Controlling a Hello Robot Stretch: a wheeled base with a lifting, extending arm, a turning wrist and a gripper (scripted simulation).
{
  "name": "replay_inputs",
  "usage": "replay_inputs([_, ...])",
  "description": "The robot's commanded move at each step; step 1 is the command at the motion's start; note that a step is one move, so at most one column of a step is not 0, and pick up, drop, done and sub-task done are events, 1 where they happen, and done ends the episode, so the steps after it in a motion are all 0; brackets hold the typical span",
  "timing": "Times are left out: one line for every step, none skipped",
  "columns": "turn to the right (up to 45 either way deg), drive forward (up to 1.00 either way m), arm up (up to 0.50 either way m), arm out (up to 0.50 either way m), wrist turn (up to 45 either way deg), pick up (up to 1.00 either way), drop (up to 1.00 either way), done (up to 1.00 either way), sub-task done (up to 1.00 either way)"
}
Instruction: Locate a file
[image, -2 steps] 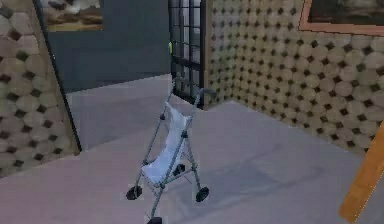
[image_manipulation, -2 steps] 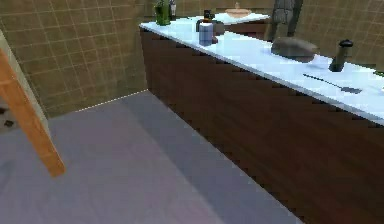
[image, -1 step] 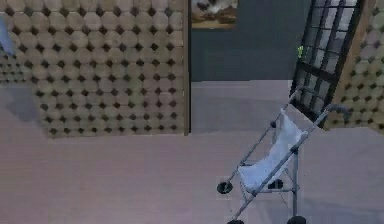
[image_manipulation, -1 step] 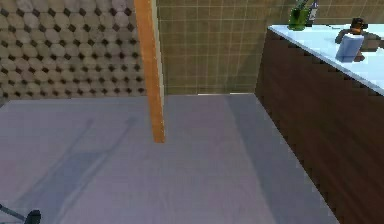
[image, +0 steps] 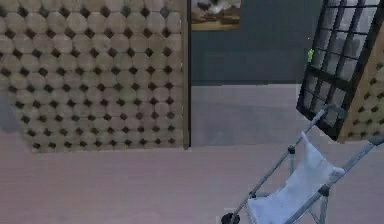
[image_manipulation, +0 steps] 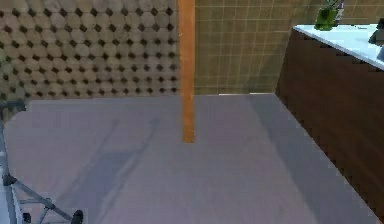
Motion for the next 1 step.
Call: replay_inputs([-45.0, 0.0, 0.0, 0.0, 0.0, 0.0, 0.0, 0.0, 0.0])
